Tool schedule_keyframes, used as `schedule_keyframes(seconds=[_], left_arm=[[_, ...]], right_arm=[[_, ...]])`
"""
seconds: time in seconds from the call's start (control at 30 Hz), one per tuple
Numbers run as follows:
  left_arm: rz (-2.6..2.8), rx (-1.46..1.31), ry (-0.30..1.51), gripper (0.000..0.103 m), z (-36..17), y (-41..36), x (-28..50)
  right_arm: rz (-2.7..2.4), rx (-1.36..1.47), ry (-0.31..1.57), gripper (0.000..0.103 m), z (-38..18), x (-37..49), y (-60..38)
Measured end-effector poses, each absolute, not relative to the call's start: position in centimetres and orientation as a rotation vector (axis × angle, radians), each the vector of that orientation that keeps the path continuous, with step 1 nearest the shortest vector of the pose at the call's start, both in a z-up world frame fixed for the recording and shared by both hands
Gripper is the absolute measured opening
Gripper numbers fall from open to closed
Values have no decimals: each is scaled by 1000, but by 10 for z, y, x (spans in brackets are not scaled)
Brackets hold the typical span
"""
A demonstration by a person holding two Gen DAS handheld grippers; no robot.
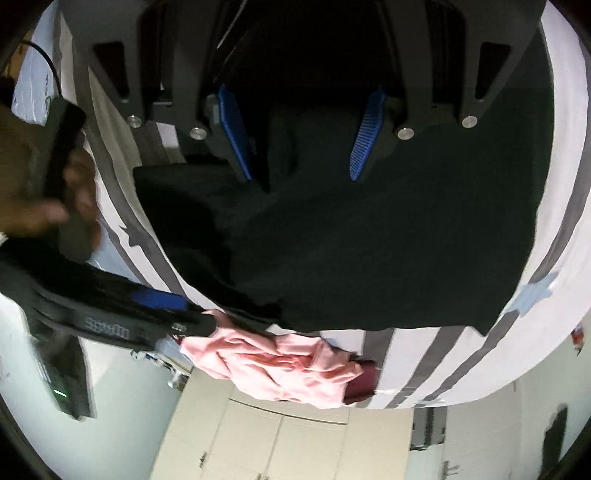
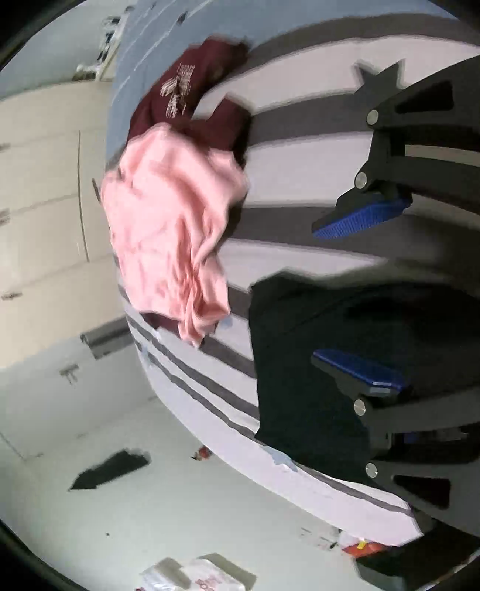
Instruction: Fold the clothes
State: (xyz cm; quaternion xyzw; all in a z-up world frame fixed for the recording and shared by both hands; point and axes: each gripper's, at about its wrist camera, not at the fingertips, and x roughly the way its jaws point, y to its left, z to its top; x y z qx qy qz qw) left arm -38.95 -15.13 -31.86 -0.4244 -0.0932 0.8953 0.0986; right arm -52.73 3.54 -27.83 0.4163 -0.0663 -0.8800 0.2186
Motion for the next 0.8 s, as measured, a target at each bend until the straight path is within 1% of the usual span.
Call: schedule_keyframes(seconds=[0.13,0.27,0.43,0.53,0.63,0.8], left_arm=[[2636,-1264,-318,52,-322,-157,-387],[2625,-1262,-347,52,-325,-159,-387],[2617,-1263,-369,52,-327,-160,-387],[2611,-1260,-373,52,-328,-159,-387],[2609,-1260,-360,52,-329,-158,-387],[2599,-1267,-350,52,-330,-159,-388]], right_arm=[[-2420,1211,-7,59,-293,-555,2],[-2416,1272,158,58,-314,-573,-10],[-2447,1331,247,58,-327,-597,2],[-2460,1329,241,58,-320,-609,13],[-2442,1320,197,58,-314,-615,20],[-2366,1377,-36,58,-311,-622,43]])
